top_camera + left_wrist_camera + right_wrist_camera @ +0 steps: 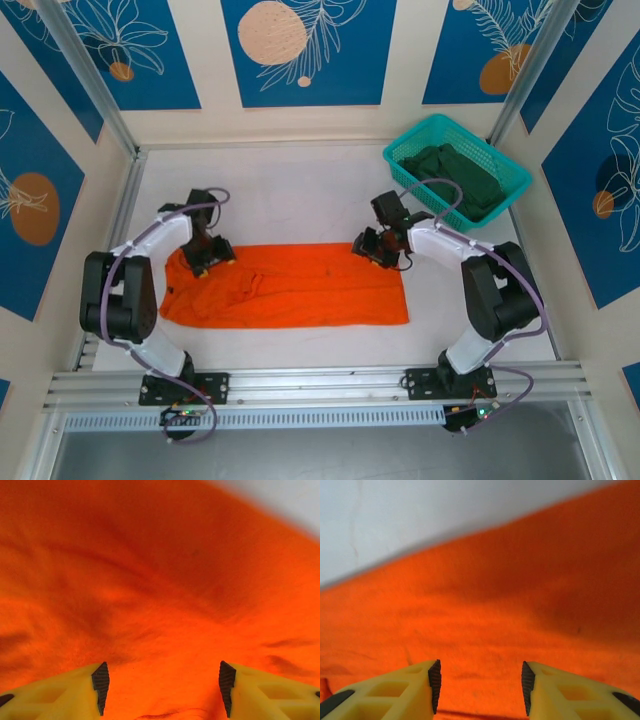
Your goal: Fold and stack the t-shirts
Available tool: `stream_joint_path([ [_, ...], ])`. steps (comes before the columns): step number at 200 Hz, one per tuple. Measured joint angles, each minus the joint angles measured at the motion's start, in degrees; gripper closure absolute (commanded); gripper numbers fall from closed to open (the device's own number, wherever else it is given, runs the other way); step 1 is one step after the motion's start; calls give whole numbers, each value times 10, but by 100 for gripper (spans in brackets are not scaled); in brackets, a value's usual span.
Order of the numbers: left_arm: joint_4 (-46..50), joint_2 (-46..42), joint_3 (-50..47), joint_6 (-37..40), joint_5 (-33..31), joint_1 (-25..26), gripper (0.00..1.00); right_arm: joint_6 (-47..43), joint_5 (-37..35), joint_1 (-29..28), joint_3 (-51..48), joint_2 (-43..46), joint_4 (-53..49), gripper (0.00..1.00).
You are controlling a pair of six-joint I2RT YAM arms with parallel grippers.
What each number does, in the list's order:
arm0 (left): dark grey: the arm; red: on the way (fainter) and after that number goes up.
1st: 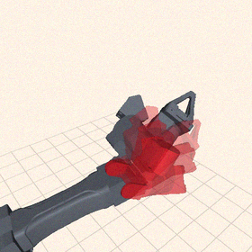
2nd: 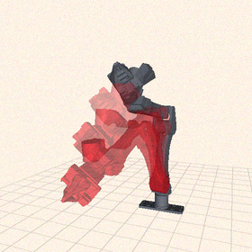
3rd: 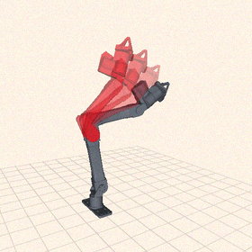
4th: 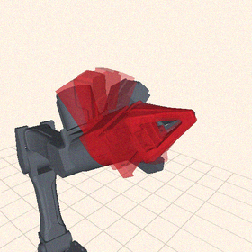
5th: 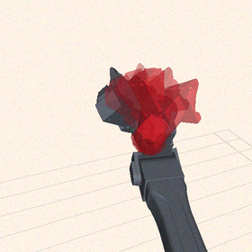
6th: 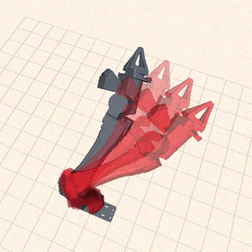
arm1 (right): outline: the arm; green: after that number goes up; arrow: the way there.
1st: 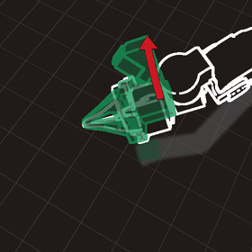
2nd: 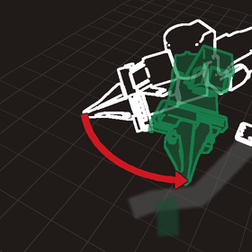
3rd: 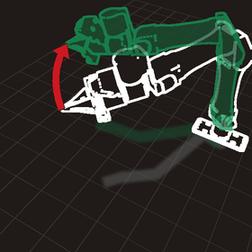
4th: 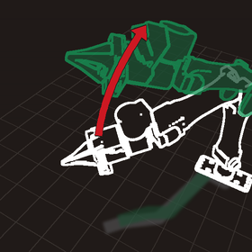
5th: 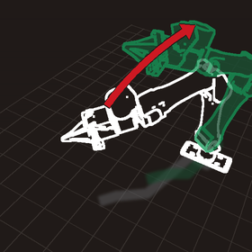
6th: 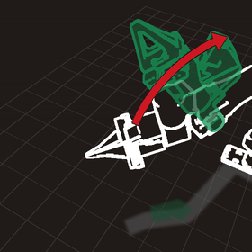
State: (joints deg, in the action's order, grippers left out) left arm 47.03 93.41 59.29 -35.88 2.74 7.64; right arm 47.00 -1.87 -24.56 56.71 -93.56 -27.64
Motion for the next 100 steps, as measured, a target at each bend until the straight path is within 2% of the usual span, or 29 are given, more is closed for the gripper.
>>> stream_joint_path([
  [21,-8,10,-26,-12,1,0,39,2,7,-19,-1,-3,-20,52],
  [46,-12,53,-9,-13,1,0,39,2,9,-38,-1,-5,-44,52],
  [70,9,104,54,-11,1,1,40,2,8,-55,-3,-4,-68,52],
  [100,34,197,185,1,-8,8,40,1,13,-62,-23,18,-89,52],
])
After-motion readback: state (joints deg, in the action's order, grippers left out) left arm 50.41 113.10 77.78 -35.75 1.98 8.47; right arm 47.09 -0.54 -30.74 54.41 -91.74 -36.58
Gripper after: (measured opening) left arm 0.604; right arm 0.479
